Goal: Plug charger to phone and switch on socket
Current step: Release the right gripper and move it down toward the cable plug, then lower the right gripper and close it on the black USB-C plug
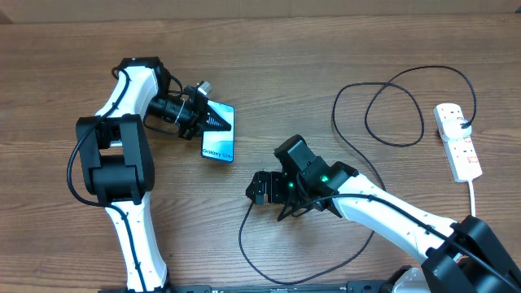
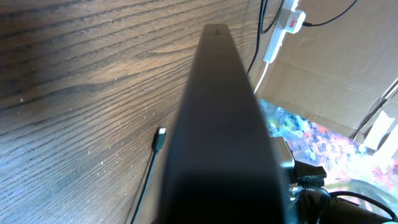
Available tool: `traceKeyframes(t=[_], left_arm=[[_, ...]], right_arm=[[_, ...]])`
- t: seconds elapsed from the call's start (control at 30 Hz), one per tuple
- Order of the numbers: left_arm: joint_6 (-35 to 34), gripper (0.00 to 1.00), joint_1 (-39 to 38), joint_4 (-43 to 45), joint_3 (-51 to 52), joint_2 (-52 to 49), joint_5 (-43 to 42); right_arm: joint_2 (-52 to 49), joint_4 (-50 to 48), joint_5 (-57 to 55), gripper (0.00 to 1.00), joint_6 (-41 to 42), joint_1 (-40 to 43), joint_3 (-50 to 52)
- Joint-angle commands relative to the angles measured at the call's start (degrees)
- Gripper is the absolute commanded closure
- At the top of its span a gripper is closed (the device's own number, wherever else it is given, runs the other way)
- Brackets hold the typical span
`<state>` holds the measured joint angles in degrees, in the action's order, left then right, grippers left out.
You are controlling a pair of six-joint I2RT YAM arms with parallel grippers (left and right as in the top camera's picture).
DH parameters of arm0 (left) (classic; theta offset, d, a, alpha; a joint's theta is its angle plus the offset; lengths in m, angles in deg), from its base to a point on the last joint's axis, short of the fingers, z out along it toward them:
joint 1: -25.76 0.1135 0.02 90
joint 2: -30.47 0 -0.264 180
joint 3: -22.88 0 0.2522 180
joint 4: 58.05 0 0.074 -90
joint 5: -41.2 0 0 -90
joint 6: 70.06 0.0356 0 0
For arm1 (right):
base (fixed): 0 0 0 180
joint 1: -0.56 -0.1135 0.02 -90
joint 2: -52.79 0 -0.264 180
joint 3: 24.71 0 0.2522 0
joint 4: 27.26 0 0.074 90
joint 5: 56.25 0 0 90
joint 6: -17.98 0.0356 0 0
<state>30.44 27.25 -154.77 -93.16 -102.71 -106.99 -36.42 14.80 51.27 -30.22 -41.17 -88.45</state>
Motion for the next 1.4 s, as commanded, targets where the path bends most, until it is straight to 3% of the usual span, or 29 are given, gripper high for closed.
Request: traceKeyframes(t=[0.0,1.0,1.13,1.27,1.37], left_arm=[[1.09,0.96,-0.52,-0.44,-0.68,1.53,-1.22],[1.07,0.96,-4.2,0.94,-0.63,1.53,-5.27],[1.09,0.96,-2.8,0.94,-0.63,1.53,-5.97],[1.09,0.96,0.37,0.85,-0.63,1.53,-9.4],[1.31,0.96,1.99,0.48,-0.63,1.53,-9.27]], right_arm=[[0.57,-0.17,-0.98,0.0,0.13,-0.26,-1.38],[0.57,-0.17,-0.98,0.0,0.13,-0.26,-1.38],[0.57,-1.11,-1.29,0.0,0.11,-0.24,-1.38],[0.59,-8.96,-4.59,0.0,0.13,-0.26,-1.38],[0.57,-8.76,0.48,0.0,0.13,-0.44,-1.38]])
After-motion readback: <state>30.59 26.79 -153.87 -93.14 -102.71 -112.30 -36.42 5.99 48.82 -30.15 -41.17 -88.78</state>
